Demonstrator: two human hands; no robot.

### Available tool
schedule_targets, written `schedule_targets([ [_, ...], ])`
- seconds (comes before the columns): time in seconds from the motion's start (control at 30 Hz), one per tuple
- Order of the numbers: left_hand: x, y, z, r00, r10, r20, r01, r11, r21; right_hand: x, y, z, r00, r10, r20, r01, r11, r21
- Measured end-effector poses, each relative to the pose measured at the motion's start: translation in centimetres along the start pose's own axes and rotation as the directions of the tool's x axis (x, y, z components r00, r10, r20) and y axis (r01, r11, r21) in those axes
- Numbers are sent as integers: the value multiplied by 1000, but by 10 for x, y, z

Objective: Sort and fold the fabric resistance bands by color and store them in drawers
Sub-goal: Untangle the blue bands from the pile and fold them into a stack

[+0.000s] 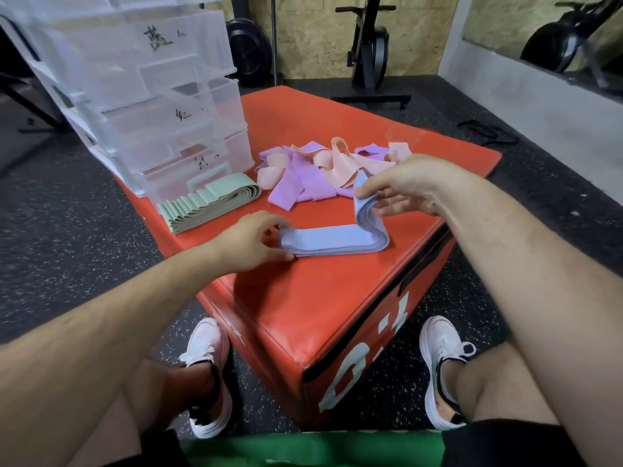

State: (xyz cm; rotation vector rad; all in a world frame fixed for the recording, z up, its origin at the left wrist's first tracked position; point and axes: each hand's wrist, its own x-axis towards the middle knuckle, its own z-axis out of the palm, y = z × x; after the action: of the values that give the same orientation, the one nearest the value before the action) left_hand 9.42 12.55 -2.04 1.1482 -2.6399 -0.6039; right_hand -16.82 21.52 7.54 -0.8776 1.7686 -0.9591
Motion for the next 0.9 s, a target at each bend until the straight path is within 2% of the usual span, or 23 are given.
schedule_targets([
  [0.07, 0, 2, 5, 999, -2, -35, 0, 999, -49, 3, -3, 23, 1000, -3, 27, 5, 997, -77],
  [0.2, 5, -3, 13, 996, 52, -66, -54, 998, -23, 9, -4, 72, 998, -40, 41, 49, 971, -235],
  [0.33, 8, -6, 13, 996, 61, -69, -63, 997, -36, 15, -3, 108, 997, -62, 36, 72, 902, -427],
  [0.47, 5, -4, 11, 999, 17, -31, -24, 975, -221, 16, -3, 126, 996, -45, 82, 86, 792, -604],
  [0.53, 5, -3, 8, 999, 35, -5, -35, 959, -282, 14, -7, 126, 993, -47, 111, 107, 760, -640],
  [0.63, 7, -1, 6, 997, 78, -23, -81, 974, -214, 10, -11, 114, 981, -67, 183, 176, 708, -684],
  [0.7, 11, -3, 7, 996, 68, -52, -75, 986, -147, 9, -12, 96, 977, -49, 206, 170, 757, -631],
  [0.77, 14, -5, 10, 998, 53, -42, -57, 993, -102, 12, -11, 74, 991, -76, 106, 124, 798, -590],
  [0.83, 14, -4, 8, 1000, 24, -14, -25, 997, -73, 18, -5, 53, 995, -98, -25, 59, 761, -646],
  [0.9, 13, -1, 4, 1000, -15, 25, 17, 996, -82, 20, 7, 43, 998, 0, -57, -39, 731, -681],
])
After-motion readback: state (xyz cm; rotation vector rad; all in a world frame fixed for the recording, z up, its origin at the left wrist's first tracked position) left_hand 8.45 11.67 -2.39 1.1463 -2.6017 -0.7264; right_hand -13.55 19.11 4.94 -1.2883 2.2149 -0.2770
